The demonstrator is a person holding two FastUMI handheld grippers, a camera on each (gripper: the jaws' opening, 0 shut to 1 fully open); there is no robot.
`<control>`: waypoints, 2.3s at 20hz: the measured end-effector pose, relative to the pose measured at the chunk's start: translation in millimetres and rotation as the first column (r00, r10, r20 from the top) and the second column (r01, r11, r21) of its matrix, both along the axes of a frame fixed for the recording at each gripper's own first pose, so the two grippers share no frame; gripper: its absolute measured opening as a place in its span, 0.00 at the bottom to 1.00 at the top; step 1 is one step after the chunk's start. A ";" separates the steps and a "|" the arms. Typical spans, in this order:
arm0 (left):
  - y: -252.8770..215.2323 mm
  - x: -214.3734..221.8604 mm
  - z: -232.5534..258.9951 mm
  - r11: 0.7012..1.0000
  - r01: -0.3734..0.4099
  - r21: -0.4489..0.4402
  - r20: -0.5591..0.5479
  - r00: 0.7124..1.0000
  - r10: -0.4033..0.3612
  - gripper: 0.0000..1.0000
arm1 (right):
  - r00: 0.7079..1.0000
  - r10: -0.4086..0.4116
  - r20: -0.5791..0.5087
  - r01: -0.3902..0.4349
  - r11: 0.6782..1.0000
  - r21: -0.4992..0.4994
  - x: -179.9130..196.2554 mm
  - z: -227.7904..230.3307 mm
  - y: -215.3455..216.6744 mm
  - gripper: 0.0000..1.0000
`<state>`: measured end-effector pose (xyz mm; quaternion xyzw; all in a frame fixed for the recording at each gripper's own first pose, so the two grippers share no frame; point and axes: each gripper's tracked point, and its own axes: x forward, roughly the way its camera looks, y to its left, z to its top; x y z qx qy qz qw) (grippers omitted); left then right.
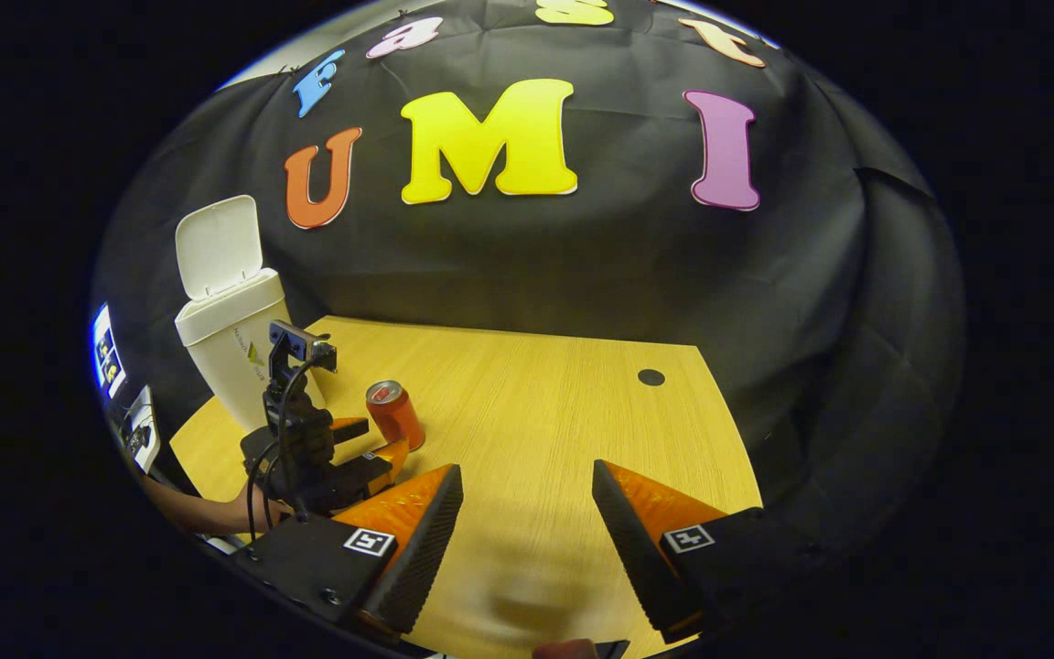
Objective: Press the lid of the desktop garbage bin to open it, pick up the crumpled paper on the desktop and throw it into the bin, then pick up the pop can on the desktop and drop it into the bin, and finally close the garbage bin lid.
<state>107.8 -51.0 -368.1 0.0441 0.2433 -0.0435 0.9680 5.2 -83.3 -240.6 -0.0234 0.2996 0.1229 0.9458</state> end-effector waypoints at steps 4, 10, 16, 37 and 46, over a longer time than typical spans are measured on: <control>-0.2 12.6 -9.4 1.000 0.027 0.012 -0.002 1.000 -0.027 0.98 | 1.000 0.016 -0.020 -0.016 1.000 0.005 7.2 -6.7 9.4 0.91; 3.2 34.5 -9.9 1.000 0.020 0.001 0.007 1.000 -0.020 0.98 | 0.999 0.024 -0.045 -0.023 1.000 0.007 16.8 -13.8 18.0 0.91; 8.5 39.3 -10.0 1.000 0.012 -0.004 -0.028 1.000 -0.012 0.87 | 0.999 0.014 -0.038 -0.013 1.000 0.015 19.9 -9.9 20.2 0.91; 152.8 -4.8 273.1 0.960 -0.278 0.031 0.320 0.913 0.254 0.84 | 0.993 0.025 0.111 -0.035 0.995 0.094 -13.1 52.5 58.5 0.90; 277.7 -26.3 273.7 0.872 -0.488 0.035 0.283 0.842 0.460 0.84 | 0.991 0.057 0.118 -0.071 0.990 0.120 -5.1 63.7 98.7 0.91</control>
